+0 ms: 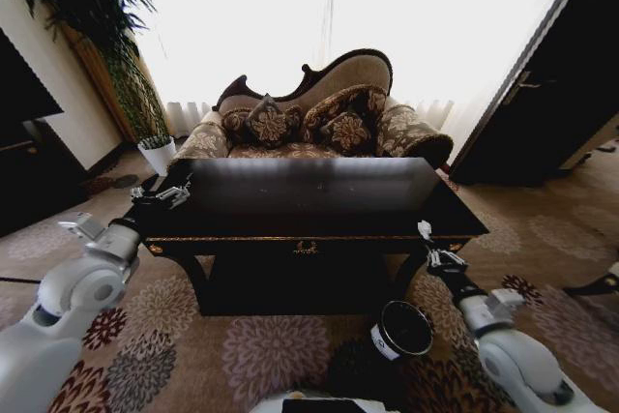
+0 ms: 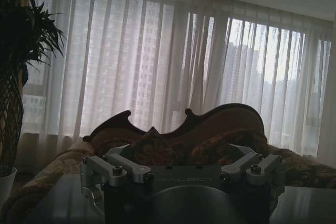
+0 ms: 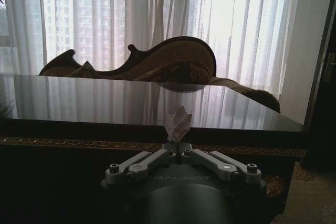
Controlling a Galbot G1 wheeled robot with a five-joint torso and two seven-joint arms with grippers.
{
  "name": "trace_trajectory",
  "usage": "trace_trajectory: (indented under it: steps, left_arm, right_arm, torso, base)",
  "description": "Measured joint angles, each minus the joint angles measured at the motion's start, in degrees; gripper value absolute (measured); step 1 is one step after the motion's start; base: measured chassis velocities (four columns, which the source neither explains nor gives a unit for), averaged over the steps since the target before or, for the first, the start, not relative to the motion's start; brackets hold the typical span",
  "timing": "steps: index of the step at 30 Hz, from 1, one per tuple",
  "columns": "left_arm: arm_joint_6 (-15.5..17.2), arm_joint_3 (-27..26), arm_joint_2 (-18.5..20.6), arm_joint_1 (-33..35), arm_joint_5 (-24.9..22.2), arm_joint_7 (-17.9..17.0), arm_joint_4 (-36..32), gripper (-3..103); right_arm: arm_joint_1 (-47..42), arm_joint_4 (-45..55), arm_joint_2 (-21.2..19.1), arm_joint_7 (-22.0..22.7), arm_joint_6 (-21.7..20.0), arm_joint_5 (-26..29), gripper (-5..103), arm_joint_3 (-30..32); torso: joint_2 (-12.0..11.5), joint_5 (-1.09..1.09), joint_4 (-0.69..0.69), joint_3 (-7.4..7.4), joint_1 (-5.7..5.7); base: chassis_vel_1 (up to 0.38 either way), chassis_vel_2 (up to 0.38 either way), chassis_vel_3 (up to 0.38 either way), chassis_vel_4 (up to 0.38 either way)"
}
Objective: Move to the front of the table and place the trash on the table into the trash bin.
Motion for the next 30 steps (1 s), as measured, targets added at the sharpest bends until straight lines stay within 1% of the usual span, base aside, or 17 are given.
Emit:
trace_trajectory:
  steps: [4,6,7,8,10,11,14,15,16,17,18,21,22,25,27,29,30]
  left_arm:
    - [0.00,0.00,0.00,0.00,0.00,0.00,0.00,100]
    - [0.00,0.00,0.00,0.00,0.00,0.00,-0.01,100]
    - [0.00,0.00,0.00,0.00,0.00,0.00,0.00,100]
    - [0.00,0.00,0.00,0.00,0.00,0.00,0.00,100]
    - [0.00,0.00,0.00,0.00,0.00,0.00,0.00,100]
    - [0.00,0.00,0.00,0.00,0.00,0.00,0.00,100]
    - [0.00,0.00,0.00,0.00,0.00,0.00,0.00,100]
    - [0.00,0.00,0.00,0.00,0.00,0.00,0.00,100]
    - [0.00,0.00,0.00,0.00,0.00,0.00,0.00,100]
    - [0.00,0.00,0.00,0.00,0.00,0.00,0.00,100]
    - [0.00,0.00,0.00,0.00,0.00,0.00,0.00,100]
    - [0.00,0.00,0.00,0.00,0.00,0.00,0.00,100]
    - [0.00,0.00,0.00,0.00,0.00,0.00,0.00,100]
    - [0.00,0.00,0.00,0.01,0.00,0.00,0.00,100]
    - [0.00,0.00,0.00,0.00,0.00,0.00,0.00,100]
    - [0.00,0.00,0.00,0.00,0.00,0.00,0.00,100]
    - [0.00,0.00,0.00,0.00,0.00,0.00,0.00,100]
  right_arm:
    - [-0.17,-8.85,5.76,-0.05,3.72,-3.15,0,-2.84]
    - [0.21,-10.38,6.48,0.08,4.22,-3.55,0,-3.39]
    - [0.89,-12.40,7.41,0.38,4.96,-4.11,0,-4.30]
    - [2.49,-16.77,8.83,0.89,6.13,-4.99,0,-6.11]
    - [4.39,-21.88,9.66,1.19,7.04,-5.68,0,-7.74]
    - [4.39,-21.88,9.66,1.19,7.04,-5.68,0,-7.74]
    - [8.35,-31.17,10.21,1.22,8.14,-7.25,0,-9.68]
    - [10.73,-35.56,10.66,1.34,9.49,-9.68,0,-10.18]
    - [10.73,-35.56,10.66,1.34,9.49,-9.68,0,-10.18]
    - [12.70,-38.93,11.14,1.54,10.47,-11.91,0,-10.56]
    - [13.97,-41.13,11.40,1.72,10.79,-12.97,0,-10.92]
    - [17.97,-46.89,11.90,1.93,10.56,-13.99,0,-12.76]
    - [17.97,-46.89,11.90,1.93,10.56,-13.99,0,-12.76]
    - [22.75,-52.53,12.48,2.04,9.58,-14.34,0,-15.23]
    - [24.25,-54.50,12.76,2.05,9.06,-14.18,0,-15.97]
    - [26.43,-57.77,13.05,1.97,8.35,-13.32,0,-17.16]
    - [26.43,-57.77,13.05,1.97,8.35,-13.32,0,-17.16]
  torso:
    - [0.00,0.00,-0.01,0.00,0.00]
    - [0.00,0.02,-0.01,0.00,0.00]
    - [0.00,0.01,-0.01,0.00,0.00]
    - [0.00,0.03,0.00,0.00,0.00]
    - [0.00,0.02,0.01,0.00,0.00]
    - [0.00,0.02,0.01,0.00,0.00]
    - [0.00,0.00,0.00,0.00,0.00]
    - [0.00,0.00,-0.01,0.01,0.00]
    - [0.00,0.00,-0.01,0.01,0.00]
    - [0.00,0.02,0.00,0.00,0.00]
    - [0.00,0.05,0.01,0.00,0.00]
    - [-0.01,-0.01,-0.01,0.01,0.01]
    - [-0.01,-0.01,-0.01,0.01,0.01]
    - [-0.01,0.00,0.02,0.01,0.01]
    - [0.00,0.01,0.02,0.01,0.01]
    - [-0.01,0.02,0.00,0.01,0.02]
    - [-0.01,0.02,0.00,0.01,0.02]
  base:
    - [0.000,0.000,0.000,0.000]
    - [0.000,0.000,0.000,0.000]
    - [0.000,0.000,0.000,0.000]
    - [0.000,0.000,0.000,0.000]
    - [0.000,0.000,0.000,0.000]
    - [0.000,0.000,0.000,0.000]
    - [0.000,0.000,0.000,0.000]
    - [0.000,0.000,0.000,0.000]
    - [0.000,0.000,0.000,0.000]
    - [0.000,0.000,0.000,0.000]
    - [0.000,0.000,0.000,0.000]
    - [0.000,0.000,0.000,0.000]
    - [0.000,0.000,0.000,0.000]
    - [0.000,0.000,0.000,0.000]
    - [0.000,0.000,0.000,0.000]
    - [0.000,0.000,0.000,0.000]
    - [0.000,0.000,0.000,0.000]
